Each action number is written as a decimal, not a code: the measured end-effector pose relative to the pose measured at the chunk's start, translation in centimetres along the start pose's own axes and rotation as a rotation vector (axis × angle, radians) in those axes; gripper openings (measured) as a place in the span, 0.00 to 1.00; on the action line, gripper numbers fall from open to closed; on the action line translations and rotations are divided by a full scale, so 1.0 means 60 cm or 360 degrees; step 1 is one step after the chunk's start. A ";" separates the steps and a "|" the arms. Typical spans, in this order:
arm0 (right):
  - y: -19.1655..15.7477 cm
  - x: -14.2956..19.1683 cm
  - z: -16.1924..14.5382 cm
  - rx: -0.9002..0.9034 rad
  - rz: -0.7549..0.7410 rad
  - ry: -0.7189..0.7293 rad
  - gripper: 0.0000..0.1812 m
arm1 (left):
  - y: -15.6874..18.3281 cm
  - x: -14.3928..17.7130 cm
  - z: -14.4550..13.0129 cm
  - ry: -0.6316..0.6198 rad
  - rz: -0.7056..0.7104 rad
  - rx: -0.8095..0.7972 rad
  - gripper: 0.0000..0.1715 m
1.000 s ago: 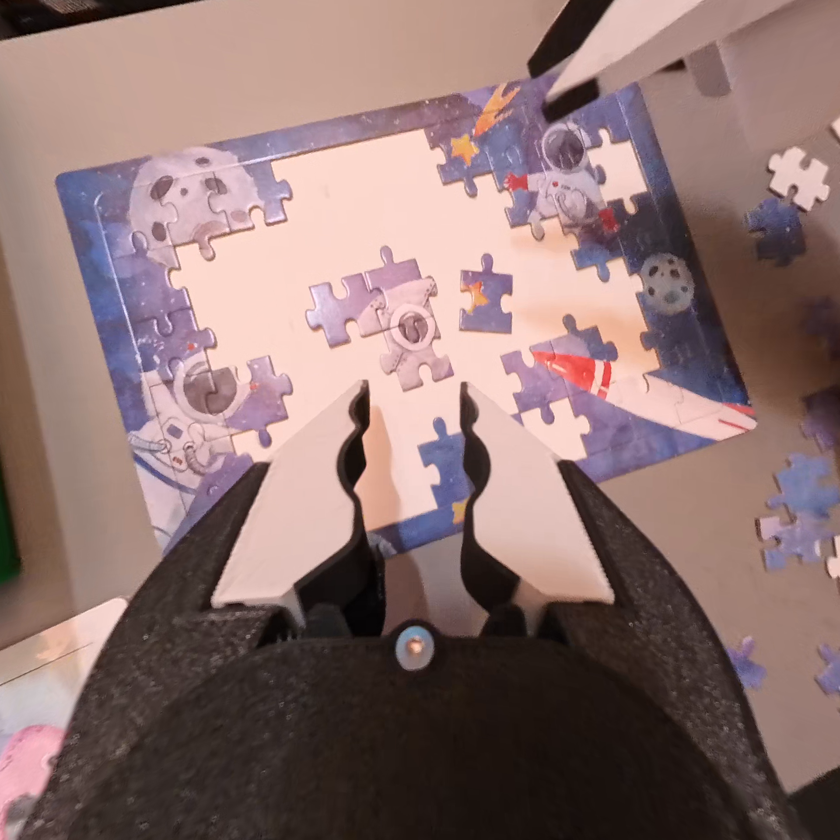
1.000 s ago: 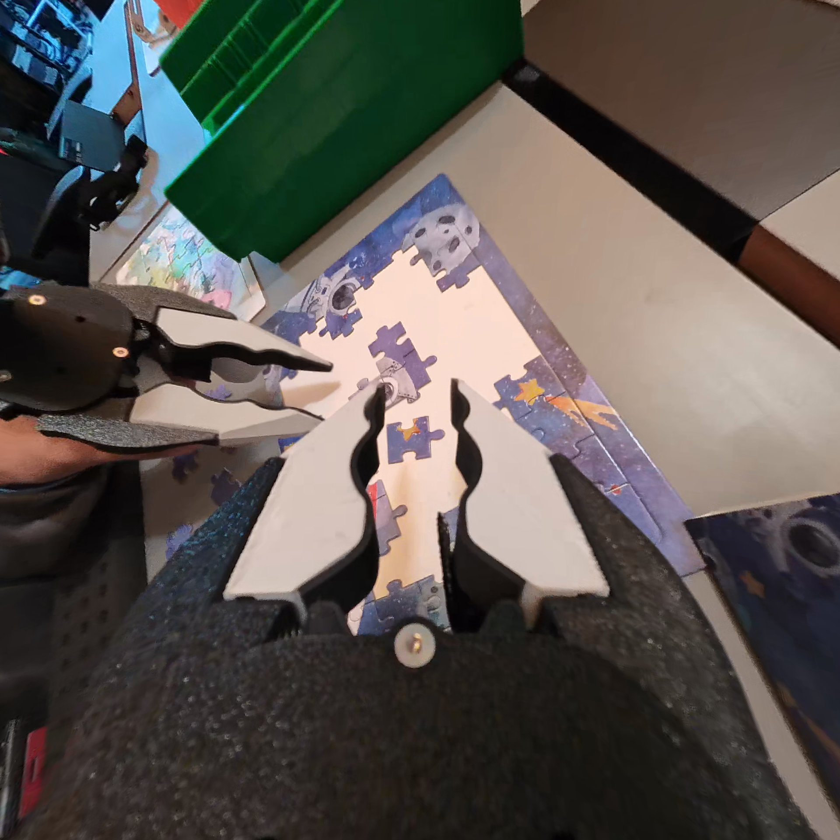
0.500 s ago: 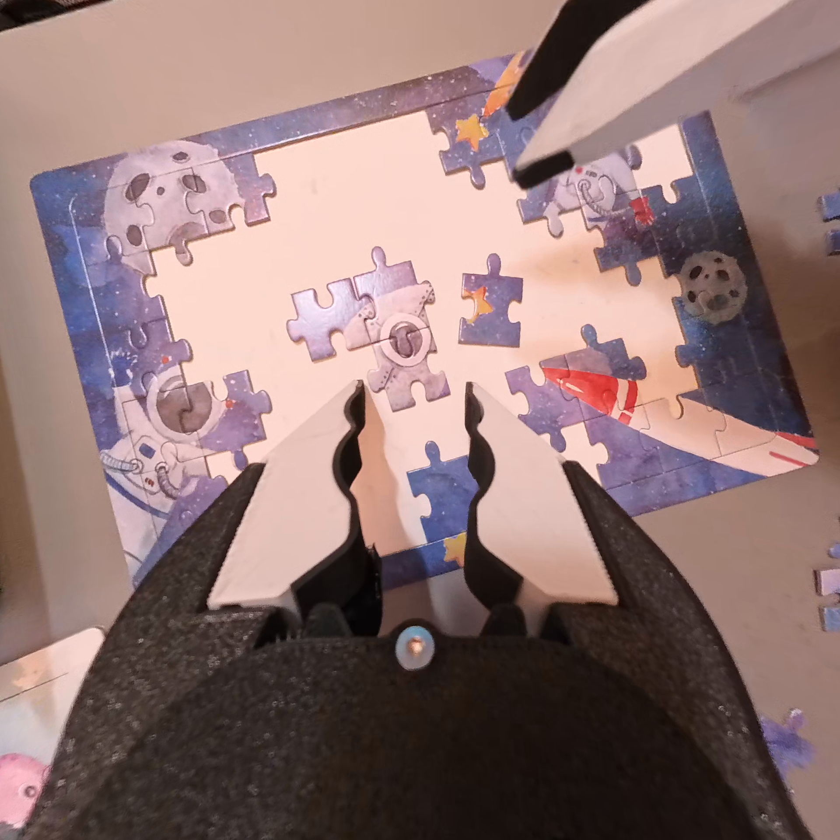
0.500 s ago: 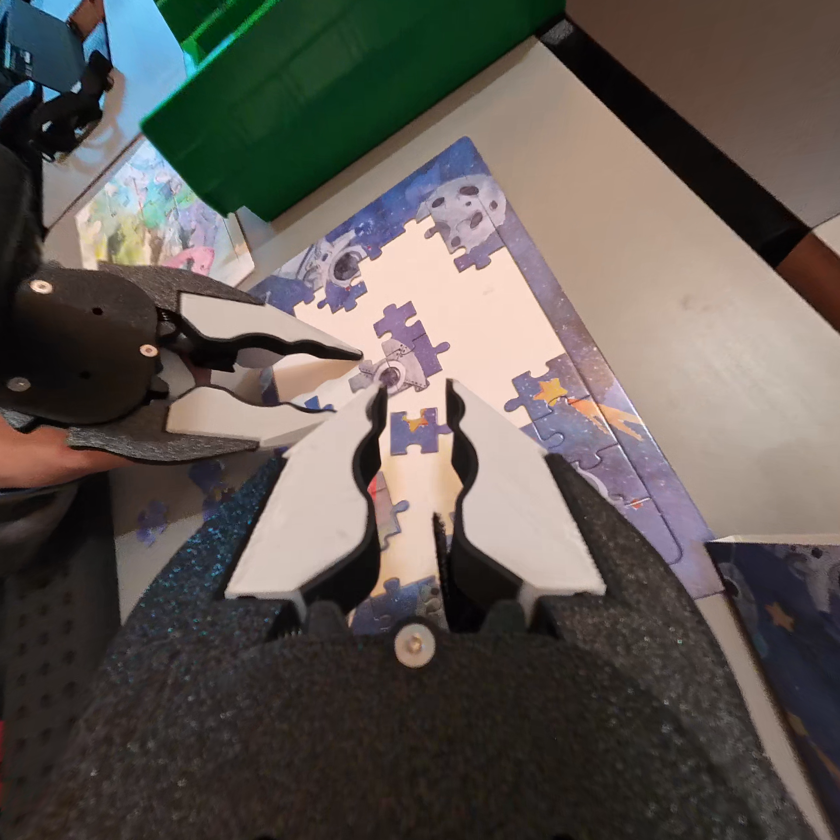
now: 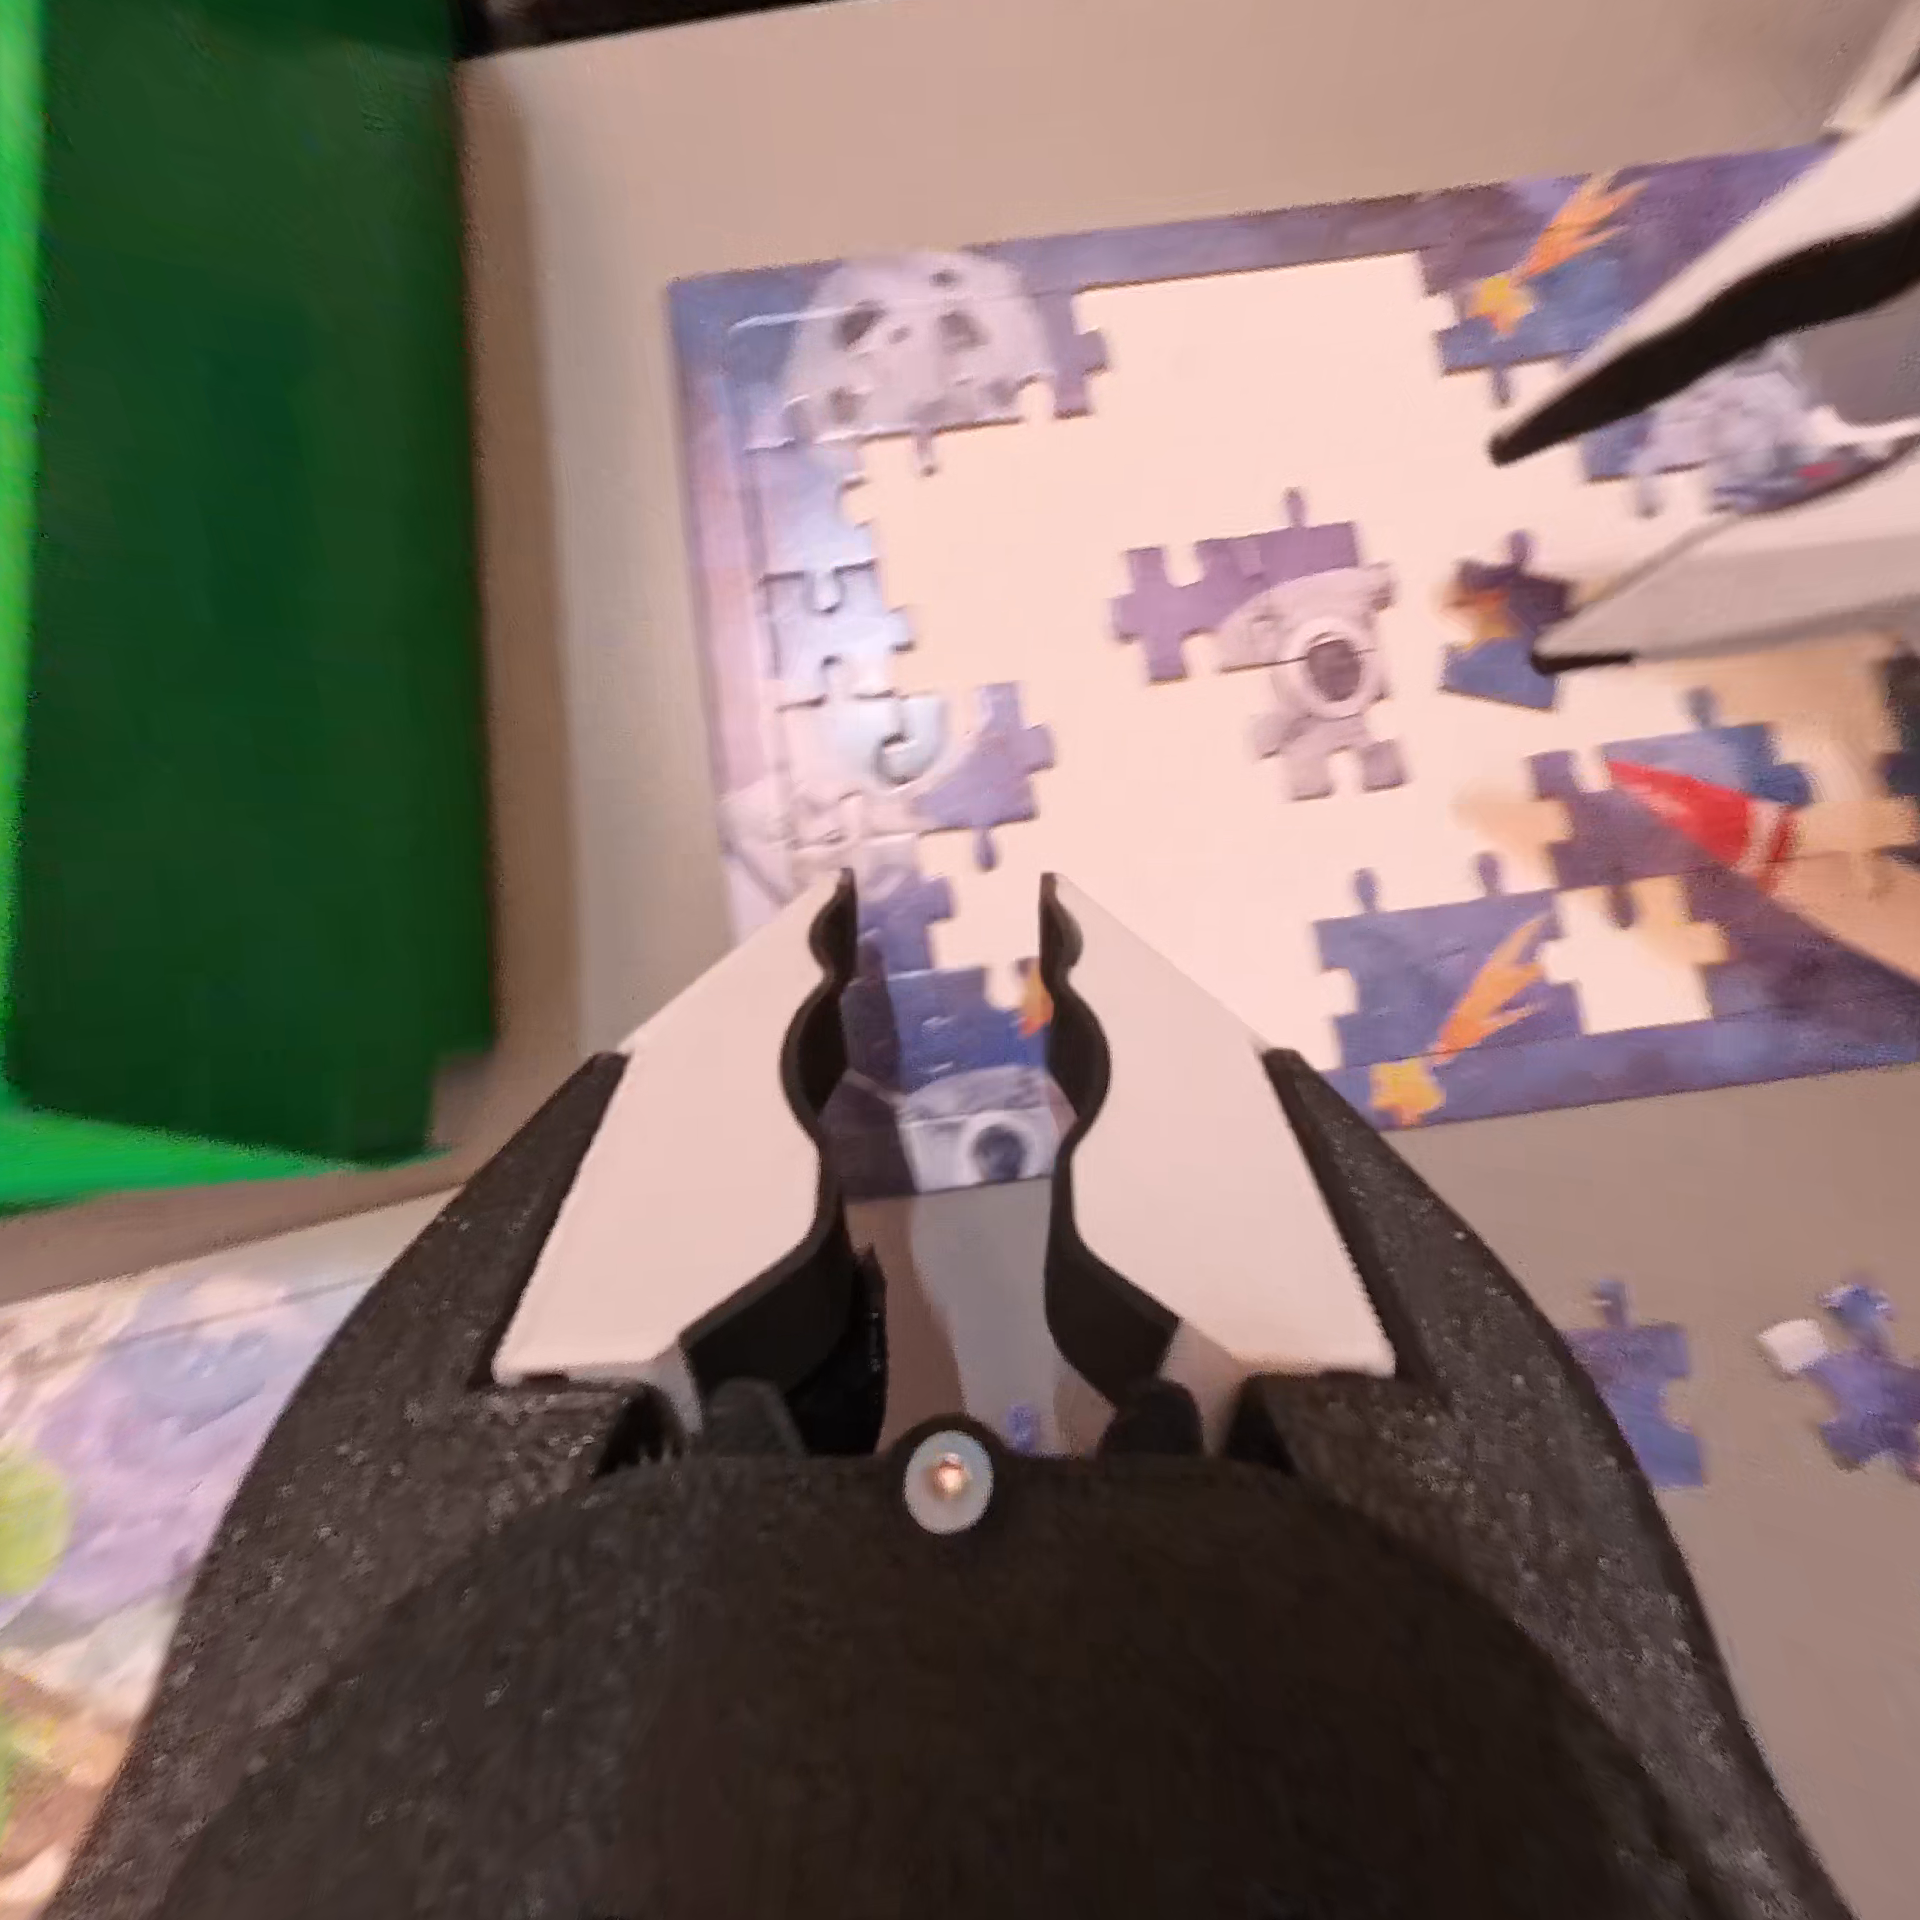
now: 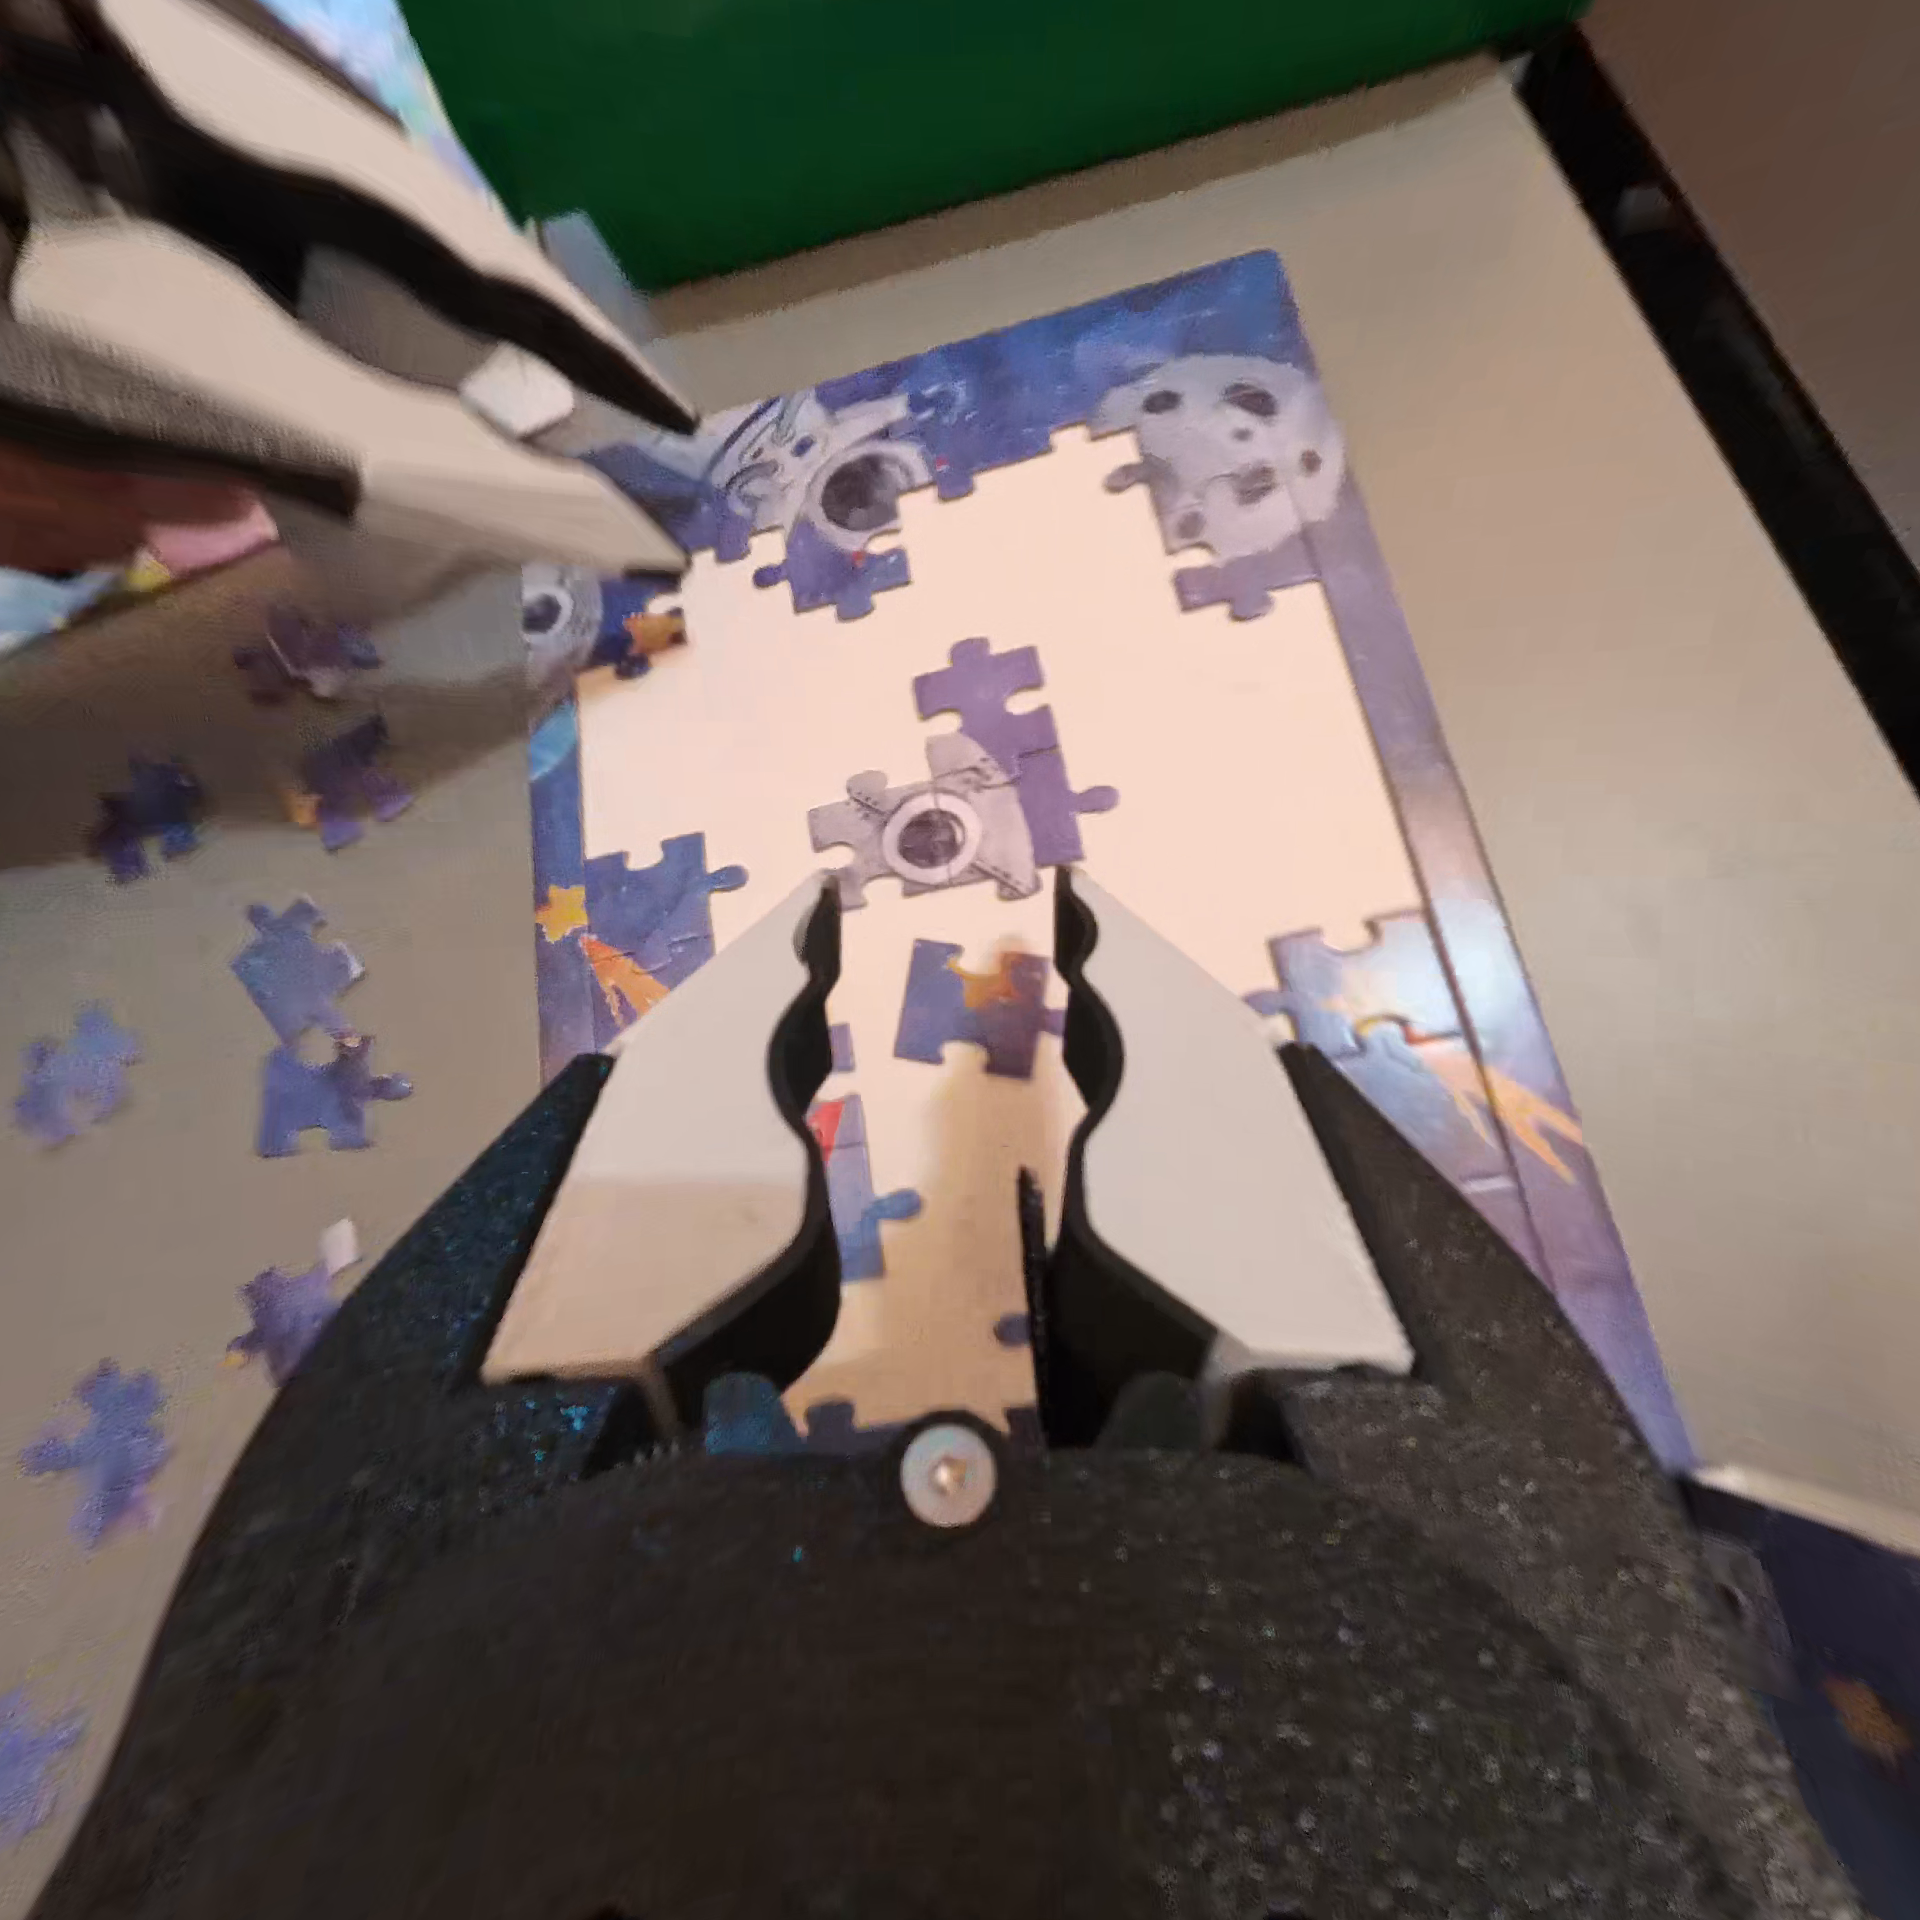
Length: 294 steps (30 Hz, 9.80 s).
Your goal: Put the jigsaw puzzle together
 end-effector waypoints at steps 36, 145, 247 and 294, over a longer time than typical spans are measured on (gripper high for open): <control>-0.019 -0.071 0.016 0.0063 -0.0220 -0.0263 0.03 | -0.035 -0.015 -0.027 0.0070 0.0008 0.0058 0.00; -0.275 0.328 -0.315 -0.0399 -0.0656 0.0002 0.28 | 0.153 0.227 -0.207 0.0639 -0.0203 -0.0317 0.13; -0.058 0.091 0.078 -0.0466 0.0097 0.0406 0.19 | 0.106 0.064 0.042 0.0074 -0.1070 0.0780 0.01; -0.027 0.006 -0.007 0.0233 -0.0254 -0.0137 0.05 | 0.079 -0.015 0.043 0.0179 -0.1211 0.0943 0.12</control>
Point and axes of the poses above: each gripper's, where its closed fingertips meet, x back along the fingers, z out of its top, y = z × x across the jaws, the point moved 5 cm from there along x, back along the fingers, and after that the axes turned 9 degrees about x, right-handed, at the moved point
